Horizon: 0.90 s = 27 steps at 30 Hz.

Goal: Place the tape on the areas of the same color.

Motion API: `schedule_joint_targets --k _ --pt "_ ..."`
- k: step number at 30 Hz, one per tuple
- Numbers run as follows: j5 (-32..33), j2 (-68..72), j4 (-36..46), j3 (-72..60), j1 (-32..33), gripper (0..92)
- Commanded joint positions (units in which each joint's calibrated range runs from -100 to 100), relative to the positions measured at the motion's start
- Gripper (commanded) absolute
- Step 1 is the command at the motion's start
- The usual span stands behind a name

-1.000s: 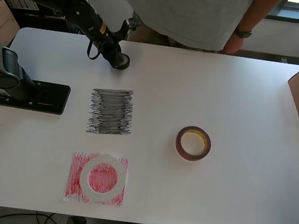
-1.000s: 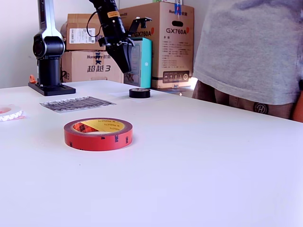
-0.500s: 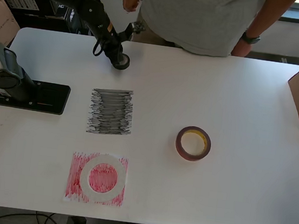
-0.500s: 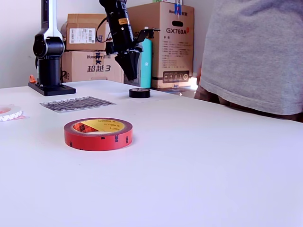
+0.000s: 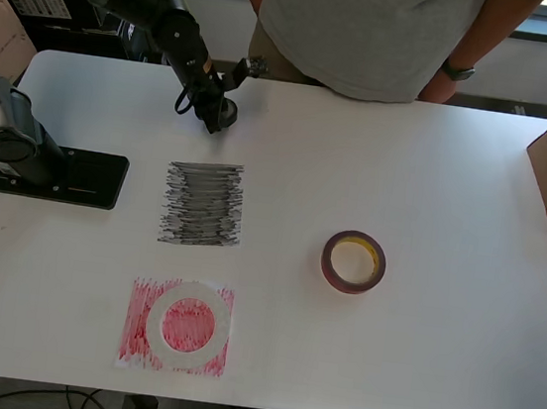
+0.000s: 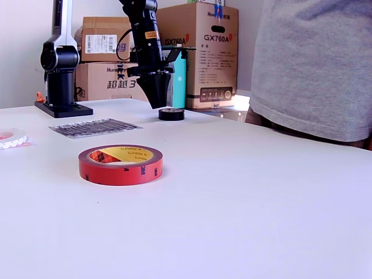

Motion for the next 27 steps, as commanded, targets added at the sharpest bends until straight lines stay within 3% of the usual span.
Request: schedule_joint_targets --k 1,4,27 --pt "-0.4 -0.2 0.2 -0.6 0.4 40.6" --pt "-0.3 -0.2 0.2 -0.6 0.7 45.1" --pt "-0.1 4.9 -1.8 -2.9 0.3 45.1"
